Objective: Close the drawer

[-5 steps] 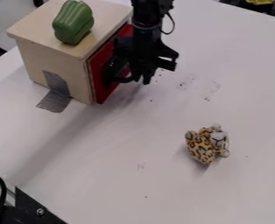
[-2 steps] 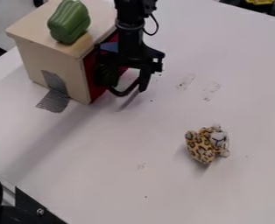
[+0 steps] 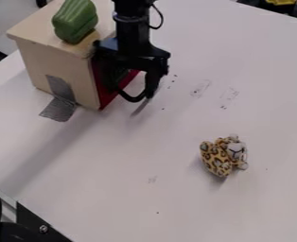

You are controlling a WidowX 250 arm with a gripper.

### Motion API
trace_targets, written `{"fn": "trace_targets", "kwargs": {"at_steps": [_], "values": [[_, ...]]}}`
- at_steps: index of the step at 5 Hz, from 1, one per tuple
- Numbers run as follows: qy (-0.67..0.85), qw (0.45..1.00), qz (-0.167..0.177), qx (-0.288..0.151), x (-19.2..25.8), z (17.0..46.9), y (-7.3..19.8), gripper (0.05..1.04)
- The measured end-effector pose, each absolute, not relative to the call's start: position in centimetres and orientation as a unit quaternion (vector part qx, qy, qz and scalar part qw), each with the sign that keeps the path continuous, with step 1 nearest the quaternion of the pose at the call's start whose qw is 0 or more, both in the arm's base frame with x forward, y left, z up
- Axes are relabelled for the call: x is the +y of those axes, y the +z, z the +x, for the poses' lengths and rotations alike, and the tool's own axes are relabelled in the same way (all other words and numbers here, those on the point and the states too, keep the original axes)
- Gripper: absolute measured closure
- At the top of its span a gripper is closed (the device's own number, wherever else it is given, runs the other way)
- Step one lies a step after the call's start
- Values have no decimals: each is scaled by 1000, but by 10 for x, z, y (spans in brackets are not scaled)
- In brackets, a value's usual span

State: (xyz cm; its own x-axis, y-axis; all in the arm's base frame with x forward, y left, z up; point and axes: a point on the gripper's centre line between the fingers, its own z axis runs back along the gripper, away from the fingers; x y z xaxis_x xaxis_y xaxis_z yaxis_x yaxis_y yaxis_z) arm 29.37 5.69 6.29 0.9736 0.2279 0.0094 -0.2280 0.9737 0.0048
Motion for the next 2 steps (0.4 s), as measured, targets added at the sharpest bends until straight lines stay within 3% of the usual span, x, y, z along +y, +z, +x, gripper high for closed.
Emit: {"fn": "trace_targets", "kwargs": {"at_steps": [1,2], "values": [[50,998,-9,-40,43,299,83,85],[-13,997,-32,-65,29,307,86,85]]}}
